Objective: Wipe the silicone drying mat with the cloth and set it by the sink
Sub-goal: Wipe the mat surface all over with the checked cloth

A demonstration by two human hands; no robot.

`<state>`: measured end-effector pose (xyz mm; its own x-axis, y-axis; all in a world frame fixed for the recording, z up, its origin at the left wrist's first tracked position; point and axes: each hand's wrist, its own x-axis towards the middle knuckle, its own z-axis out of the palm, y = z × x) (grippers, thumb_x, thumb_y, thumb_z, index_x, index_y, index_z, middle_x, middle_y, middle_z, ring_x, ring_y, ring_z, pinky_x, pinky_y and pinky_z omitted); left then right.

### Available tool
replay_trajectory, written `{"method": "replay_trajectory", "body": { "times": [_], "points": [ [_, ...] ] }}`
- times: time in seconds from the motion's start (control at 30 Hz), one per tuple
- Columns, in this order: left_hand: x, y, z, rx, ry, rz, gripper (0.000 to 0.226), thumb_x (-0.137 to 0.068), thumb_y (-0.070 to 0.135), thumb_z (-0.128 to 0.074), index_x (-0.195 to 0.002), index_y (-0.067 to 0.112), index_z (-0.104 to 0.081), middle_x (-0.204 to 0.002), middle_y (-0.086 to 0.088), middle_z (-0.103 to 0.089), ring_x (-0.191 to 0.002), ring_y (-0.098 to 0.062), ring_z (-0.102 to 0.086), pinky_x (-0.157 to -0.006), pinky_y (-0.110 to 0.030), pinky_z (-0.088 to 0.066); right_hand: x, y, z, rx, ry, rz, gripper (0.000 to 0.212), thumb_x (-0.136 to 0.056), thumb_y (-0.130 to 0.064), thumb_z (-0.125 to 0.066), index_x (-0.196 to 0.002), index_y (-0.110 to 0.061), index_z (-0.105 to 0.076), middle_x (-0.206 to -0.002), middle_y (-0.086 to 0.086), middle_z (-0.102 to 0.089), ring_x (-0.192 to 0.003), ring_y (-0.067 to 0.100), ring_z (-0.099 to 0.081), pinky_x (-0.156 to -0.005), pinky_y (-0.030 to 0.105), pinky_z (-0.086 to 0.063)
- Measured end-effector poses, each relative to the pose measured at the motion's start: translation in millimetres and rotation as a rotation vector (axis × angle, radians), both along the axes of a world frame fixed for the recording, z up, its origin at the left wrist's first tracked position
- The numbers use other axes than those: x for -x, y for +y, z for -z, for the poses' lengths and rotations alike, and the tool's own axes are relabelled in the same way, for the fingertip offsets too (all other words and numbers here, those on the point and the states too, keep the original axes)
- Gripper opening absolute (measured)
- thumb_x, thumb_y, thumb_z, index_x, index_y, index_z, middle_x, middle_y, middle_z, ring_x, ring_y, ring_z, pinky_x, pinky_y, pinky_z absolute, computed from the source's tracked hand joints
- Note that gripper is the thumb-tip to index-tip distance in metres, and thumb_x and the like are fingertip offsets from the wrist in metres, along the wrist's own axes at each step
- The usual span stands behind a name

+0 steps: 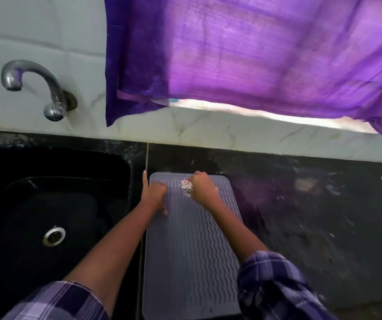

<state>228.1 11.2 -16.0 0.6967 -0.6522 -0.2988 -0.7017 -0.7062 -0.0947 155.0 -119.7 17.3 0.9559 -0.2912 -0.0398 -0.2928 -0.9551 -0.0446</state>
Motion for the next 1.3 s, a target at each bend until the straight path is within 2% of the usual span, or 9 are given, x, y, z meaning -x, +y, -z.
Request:
{"method": "replay_trajectory", "body": {
  "times": [0.1,0.3,0.47,0.57,0.67,0.83,1.0,1.1,1.3],
  "points": [
    [-27,-15,11,-0.038,-0.002,0.046,0.104,-0.065,0.060,-0.075,-0.147,0.014,-0.031,-0.149,-0.003,-0.039,-0.144,-0.018,-0.029,-0.115,-0.057,0.012,-48,1,32,0.116,-0.012,-0.129,0.029,-0.090,-0.002,-0.046,-0.117,0.003,-0.055,-0.122,0.020,-0.053,-0.113,0.033,-0.046,-0.091,0.039,-0.041],
    [-52,-21,21,-0.114,0.017,0.141,0.095,-0.058,0.073,-0.069,-0.133,0.017,-0.053,-0.135,0.002,-0.057,-0.134,-0.016,-0.046,-0.117,-0.054,0.014,-61,10,72,0.208,0.127,-0.222,0.036,-0.091,-0.010,-0.050,-0.124,0.003,-0.052,-0.137,0.019,-0.041,-0.124,0.034,-0.039,-0.105,0.039,-0.035],
    [-49,-21,18,-0.103,-0.039,0.172,0.056,-0.077,0.057,-0.065,-0.114,0.016,-0.063,-0.117,0.003,-0.066,-0.119,-0.014,-0.058,-0.117,-0.050,0.015,-2,21,64,0.110,0.254,-0.296,0.032,-0.085,-0.017,-0.062,-0.113,-0.002,-0.060,-0.127,0.016,-0.050,-0.120,0.029,-0.044,-0.105,0.041,-0.037],
    [-46,-26,14,-0.137,-0.045,0.183,0.026,-0.086,0.045,-0.061,-0.093,0.020,-0.061,-0.099,0.005,-0.069,-0.113,-0.015,-0.061,-0.117,-0.048,0.016,-34,-7,25,-0.092,0.332,-0.143,0.020,-0.084,-0.018,-0.064,-0.100,-0.008,-0.063,-0.106,0.013,-0.064,-0.097,0.025,-0.059,-0.087,0.034,-0.047],
    [-46,-33,7,-0.195,-0.057,0.221,0.029,-0.082,0.050,-0.064,-0.095,0.025,-0.058,-0.082,0.006,-0.064,-0.114,-0.015,-0.060,-0.118,-0.046,0.016,-77,-30,20,0.017,0.159,-0.042,0.022,-0.087,-0.006,-0.057,-0.108,-0.001,-0.061,-0.113,0.017,-0.059,-0.105,0.030,-0.055,-0.088,0.034,-0.046],
    [-47,-33,8,-0.211,-0.045,0.218,0.074,-0.061,0.071,-0.069,-0.111,0.017,-0.065,-0.109,0.002,-0.071,-0.116,-0.015,-0.060,-0.118,-0.051,0.016,-64,-8,74,0.168,0.104,-0.058,0.036,-0.093,-0.002,-0.040,-0.128,0.008,-0.043,-0.133,0.022,-0.042,-0.122,0.033,-0.040,-0.103,0.037,-0.036],
    [-47,-31,9,-0.178,-0.037,0.208,0.063,-0.064,0.067,-0.070,-0.101,0.016,-0.066,-0.102,0.003,-0.072,-0.104,-0.015,-0.065,-0.117,-0.049,0.018,-4,-6,68,0.104,0.165,-0.209,0.037,-0.088,-0.013,-0.058,-0.122,-0.001,-0.053,-0.132,0.017,-0.047,-0.124,0.029,-0.041,-0.106,0.039,-0.036],
    [-45,-29,9,-0.173,-0.015,0.200,0.063,-0.066,0.066,-0.070,-0.102,0.015,-0.067,-0.101,0.002,-0.071,-0.105,-0.015,-0.065,-0.117,-0.048,0.019,-28,-19,40,-0.022,0.271,-0.125,0.028,-0.086,-0.017,-0.060,-0.112,-0.007,-0.062,-0.119,0.014,-0.060,-0.111,0.026,-0.054,-0.096,0.033,-0.043],
    [-47,-27,10,-0.158,-0.018,0.186,0.078,-0.060,0.075,-0.067,-0.112,0.018,-0.066,-0.107,0.003,-0.071,-0.117,-0.013,-0.059,-0.115,-0.049,0.020,-80,-17,52,0.103,0.107,-0.054,0.031,-0.089,-0.004,-0.051,-0.118,0.000,-0.056,-0.124,0.016,-0.051,-0.113,0.030,-0.046,-0.093,0.036,-0.042]
  ]
}}
